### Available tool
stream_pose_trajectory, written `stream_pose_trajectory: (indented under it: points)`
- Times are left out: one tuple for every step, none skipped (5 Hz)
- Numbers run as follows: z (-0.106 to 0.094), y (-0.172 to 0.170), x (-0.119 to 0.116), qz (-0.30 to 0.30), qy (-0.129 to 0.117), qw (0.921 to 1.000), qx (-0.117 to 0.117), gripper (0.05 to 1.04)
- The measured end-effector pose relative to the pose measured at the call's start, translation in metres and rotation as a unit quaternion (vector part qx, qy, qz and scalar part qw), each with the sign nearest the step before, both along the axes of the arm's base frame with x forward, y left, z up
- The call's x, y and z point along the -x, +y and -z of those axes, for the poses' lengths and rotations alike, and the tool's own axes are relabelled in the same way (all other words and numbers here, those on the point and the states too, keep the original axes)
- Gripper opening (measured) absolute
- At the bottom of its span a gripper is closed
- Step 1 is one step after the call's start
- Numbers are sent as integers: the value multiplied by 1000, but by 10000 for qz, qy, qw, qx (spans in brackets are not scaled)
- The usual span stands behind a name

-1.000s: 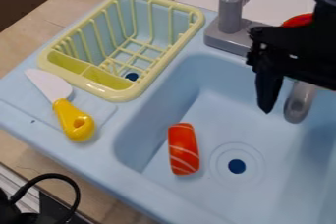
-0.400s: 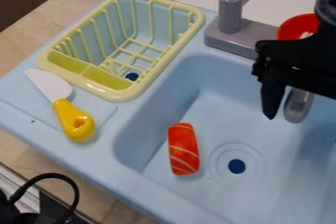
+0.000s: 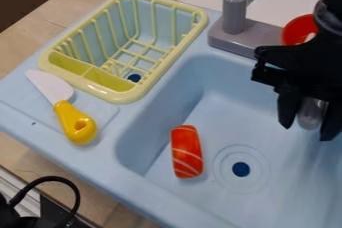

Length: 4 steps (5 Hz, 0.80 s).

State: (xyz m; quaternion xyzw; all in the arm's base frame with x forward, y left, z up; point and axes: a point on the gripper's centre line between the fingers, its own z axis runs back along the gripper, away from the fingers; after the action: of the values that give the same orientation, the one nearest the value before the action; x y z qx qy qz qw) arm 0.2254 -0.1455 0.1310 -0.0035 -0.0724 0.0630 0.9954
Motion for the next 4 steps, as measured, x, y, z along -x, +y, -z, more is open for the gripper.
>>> stream_pose_trajectory:
  points:
    - [3,1,1,-54,17,10000,-19,354]
    - [3,1,2,-55,48,10000,-17,354]
    - [-3,4,8,-43,46,10000,-55,354]
    - [-13,8,18,-141,50,9999,6,354]
